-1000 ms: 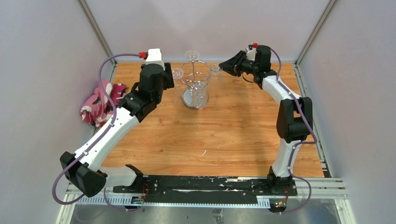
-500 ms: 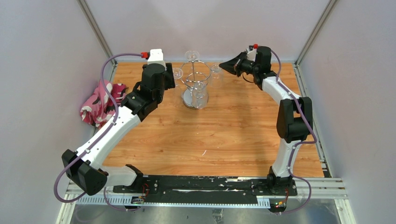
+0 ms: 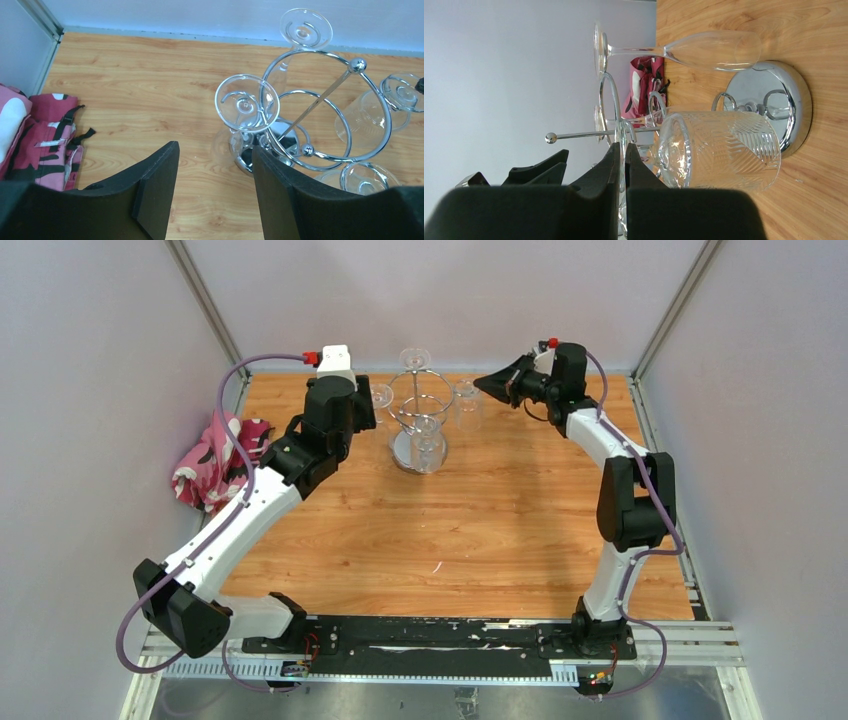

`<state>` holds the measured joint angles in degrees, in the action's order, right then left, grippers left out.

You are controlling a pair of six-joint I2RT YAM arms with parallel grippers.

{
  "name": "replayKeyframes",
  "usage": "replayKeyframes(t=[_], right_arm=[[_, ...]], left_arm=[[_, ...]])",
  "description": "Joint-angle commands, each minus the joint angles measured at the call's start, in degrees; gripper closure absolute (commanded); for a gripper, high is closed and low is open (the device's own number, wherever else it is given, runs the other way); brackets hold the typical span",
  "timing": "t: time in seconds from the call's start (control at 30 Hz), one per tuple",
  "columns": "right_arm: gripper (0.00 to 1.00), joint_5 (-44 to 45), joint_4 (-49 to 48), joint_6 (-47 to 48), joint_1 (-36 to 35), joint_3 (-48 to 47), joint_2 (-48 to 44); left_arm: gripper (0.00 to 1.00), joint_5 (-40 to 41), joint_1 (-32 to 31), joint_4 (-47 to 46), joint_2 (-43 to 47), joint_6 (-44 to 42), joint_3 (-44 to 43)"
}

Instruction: Take the wine glass off the wine glass rack

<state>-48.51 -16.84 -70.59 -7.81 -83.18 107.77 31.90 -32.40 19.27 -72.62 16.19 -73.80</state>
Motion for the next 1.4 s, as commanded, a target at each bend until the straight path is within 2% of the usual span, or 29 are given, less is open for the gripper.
replayKeyframes(t=[0.0,0.27,0.33,0.4,0.43,0.87,0.93,1.07,1.2,1.3,1.37], right_arm=[[1.0,-1.8,-2.6,-1.1,1.2,1.0,-2.9],[1.0,-6.1,-3.4,-1.8,0.9,-0.3,-1.2],[0.96,-6.5,-3.2,-1.5,0.8,-0.1,-1.3],[0.85,-7.1,-3.2,-1.4,0.6,0.2,-1.1],[0.83,-7.4,-3.2,-1.4,0.5,0.2,-0.9],[0.77,-8.0,-1.7,-0.1,-0.9,1.5,0.0],[0.78,-7.9,-1.6,0.0,-1.2,1.7,0.5],[0.87,-7.5,-2.1,-0.3,-1.5,1.7,0.7],[0.9,-7.3,-1.6,-0.3,-1.6,0.6,0.6],[1.0,-7.0,-0.8,0.0,-1.6,-0.3,0.6],[1.0,-6.8,-0.4,0.2,-1.6,-0.5,0.2]], left_arm=[[0.4,-0.2,-0.3,-1.5,-0.4,0.6,0.0],[0.4,-0.2,-0.3,-1.8,-0.9,0.8,-0.1],[0.4,-0.6,-0.3,-2.0,-1.1,0.8,-0.1],[0.4,-0.8,-0.3,-2.2,-1.4,0.9,-0.1],[0.4,-0.9,-0.3,-2.3,-1.6,0.9,-0.2],[0.4,-0.9,-0.2,-2.7,-1.9,0.7,0.0],[0.4,-1.0,-0.3,-2.7,-1.9,0.6,0.1],[0.4,-0.9,-0.3,-2.7,-2.1,0.4,0.1],[0.4,-0.7,-0.2,-2.9,-2.1,0.3,0.2],[0.4,-1.0,-0.3,-2.9,-2.2,0.3,0.2],[0.4,-0.9,-0.3,-2.8,-2.2,0.3,0.2]])
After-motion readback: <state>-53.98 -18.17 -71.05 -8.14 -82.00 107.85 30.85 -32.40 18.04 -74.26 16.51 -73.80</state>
